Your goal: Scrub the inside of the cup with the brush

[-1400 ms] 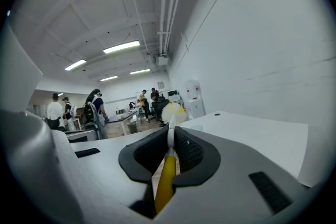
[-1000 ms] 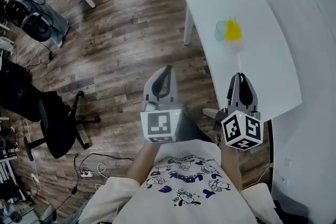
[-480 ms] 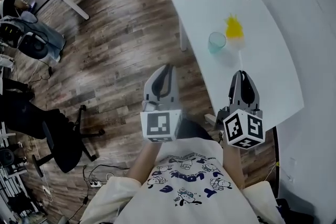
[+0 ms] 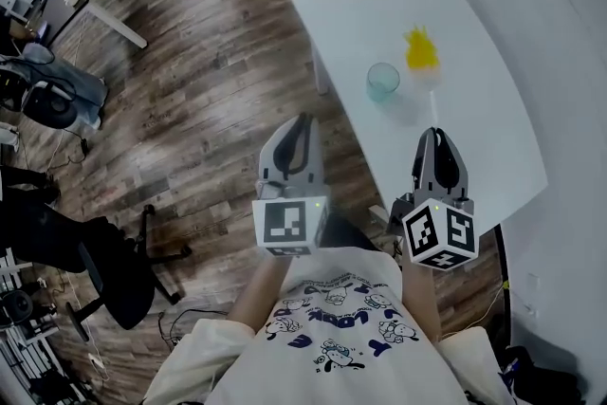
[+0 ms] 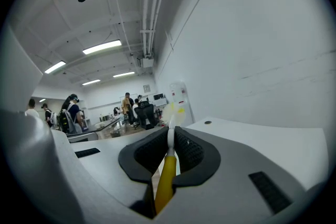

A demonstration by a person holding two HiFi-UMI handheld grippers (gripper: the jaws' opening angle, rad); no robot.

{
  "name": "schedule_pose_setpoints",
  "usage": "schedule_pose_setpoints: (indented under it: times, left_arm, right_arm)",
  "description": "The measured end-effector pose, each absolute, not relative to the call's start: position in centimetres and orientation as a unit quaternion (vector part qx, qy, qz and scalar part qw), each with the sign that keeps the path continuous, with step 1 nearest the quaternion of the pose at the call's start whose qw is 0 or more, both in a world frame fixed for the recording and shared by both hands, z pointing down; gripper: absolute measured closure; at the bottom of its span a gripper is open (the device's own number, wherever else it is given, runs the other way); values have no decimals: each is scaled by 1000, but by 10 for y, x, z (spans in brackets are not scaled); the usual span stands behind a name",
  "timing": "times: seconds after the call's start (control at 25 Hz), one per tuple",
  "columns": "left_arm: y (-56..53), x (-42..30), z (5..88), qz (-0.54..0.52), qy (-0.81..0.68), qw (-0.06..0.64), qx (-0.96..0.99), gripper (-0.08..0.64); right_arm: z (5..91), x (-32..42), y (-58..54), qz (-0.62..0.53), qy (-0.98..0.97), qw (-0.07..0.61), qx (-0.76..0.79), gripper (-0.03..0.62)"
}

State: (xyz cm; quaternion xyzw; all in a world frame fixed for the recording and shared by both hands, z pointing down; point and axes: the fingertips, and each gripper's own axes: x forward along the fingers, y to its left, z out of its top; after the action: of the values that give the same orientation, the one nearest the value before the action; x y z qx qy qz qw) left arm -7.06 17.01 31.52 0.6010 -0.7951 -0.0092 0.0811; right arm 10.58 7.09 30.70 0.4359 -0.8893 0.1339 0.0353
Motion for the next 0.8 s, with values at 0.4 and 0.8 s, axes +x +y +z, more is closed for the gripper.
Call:
schedule_pose_setpoints:
  times: [0.4,0.8]
  left_arm:
    - [101,-96,333,2,-749,103,655,529]
    - [29,-91,357,37,-675,128,726,372]
  right_arm:
    - [315,86,24,136,-862,43,487,547]
    - [330,83,-24,154,-826,47,541,548]
